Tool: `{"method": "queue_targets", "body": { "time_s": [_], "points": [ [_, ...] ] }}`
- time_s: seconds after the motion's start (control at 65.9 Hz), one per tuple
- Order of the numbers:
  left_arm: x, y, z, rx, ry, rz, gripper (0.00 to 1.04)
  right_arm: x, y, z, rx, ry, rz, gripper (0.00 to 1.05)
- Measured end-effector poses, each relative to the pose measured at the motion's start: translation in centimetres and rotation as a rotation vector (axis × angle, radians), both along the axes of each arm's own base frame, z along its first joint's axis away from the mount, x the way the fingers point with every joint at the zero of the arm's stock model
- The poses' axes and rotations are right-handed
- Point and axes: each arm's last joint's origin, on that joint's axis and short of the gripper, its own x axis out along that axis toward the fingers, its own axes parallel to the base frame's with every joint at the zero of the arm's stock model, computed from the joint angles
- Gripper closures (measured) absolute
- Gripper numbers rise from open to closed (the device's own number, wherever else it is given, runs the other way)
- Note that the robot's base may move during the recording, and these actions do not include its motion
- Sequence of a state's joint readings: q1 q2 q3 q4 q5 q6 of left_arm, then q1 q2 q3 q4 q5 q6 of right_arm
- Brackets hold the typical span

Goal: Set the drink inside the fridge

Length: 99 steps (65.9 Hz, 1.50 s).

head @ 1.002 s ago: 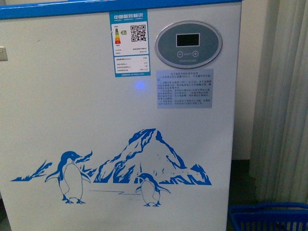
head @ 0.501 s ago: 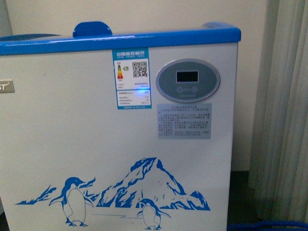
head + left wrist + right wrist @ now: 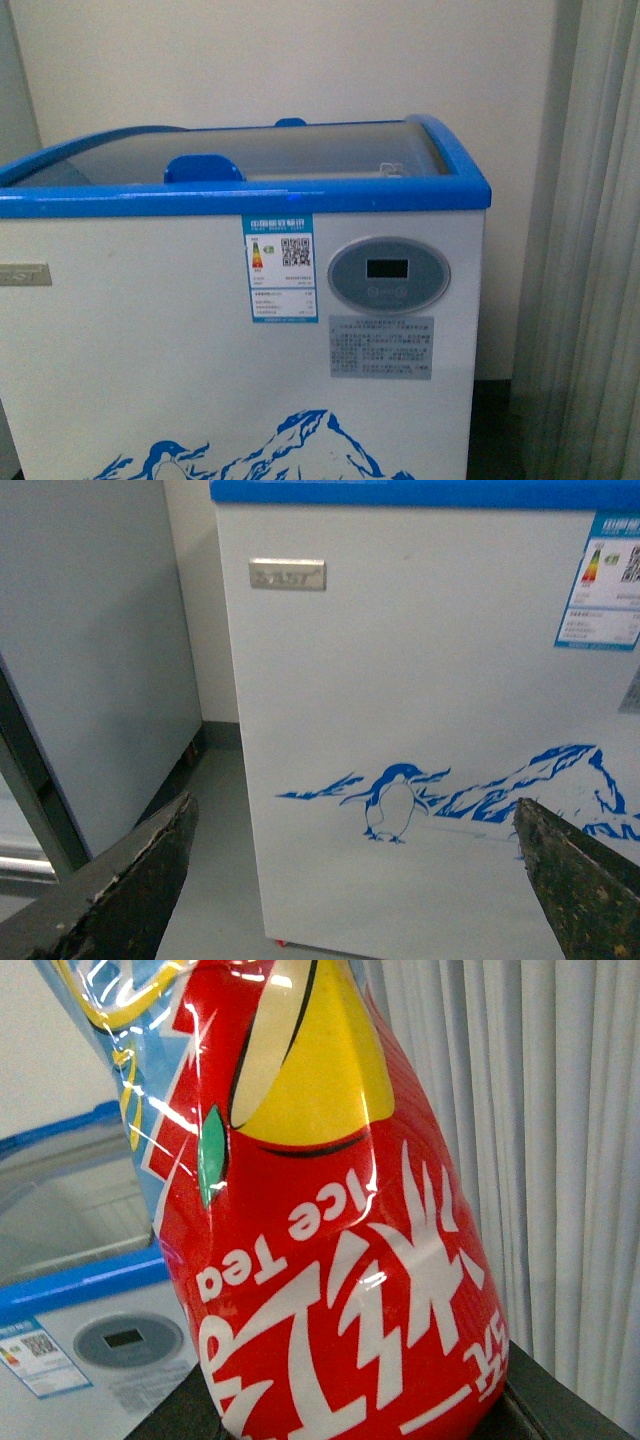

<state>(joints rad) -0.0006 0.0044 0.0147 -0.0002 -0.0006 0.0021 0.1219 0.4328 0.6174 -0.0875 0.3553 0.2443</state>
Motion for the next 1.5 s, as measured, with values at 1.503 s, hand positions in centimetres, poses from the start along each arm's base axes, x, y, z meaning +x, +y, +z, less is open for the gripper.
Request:
{"method": "queue_targets", "body": {
  "time_s": [1.503],
  "points": [
    [28.9, -6.3, 9.9, 0.882, -0.118, -0.648, 0.08, 0.0, 0.0, 0.0, 0.001, -0.002, 0.0, 0.64]
  ]
}}
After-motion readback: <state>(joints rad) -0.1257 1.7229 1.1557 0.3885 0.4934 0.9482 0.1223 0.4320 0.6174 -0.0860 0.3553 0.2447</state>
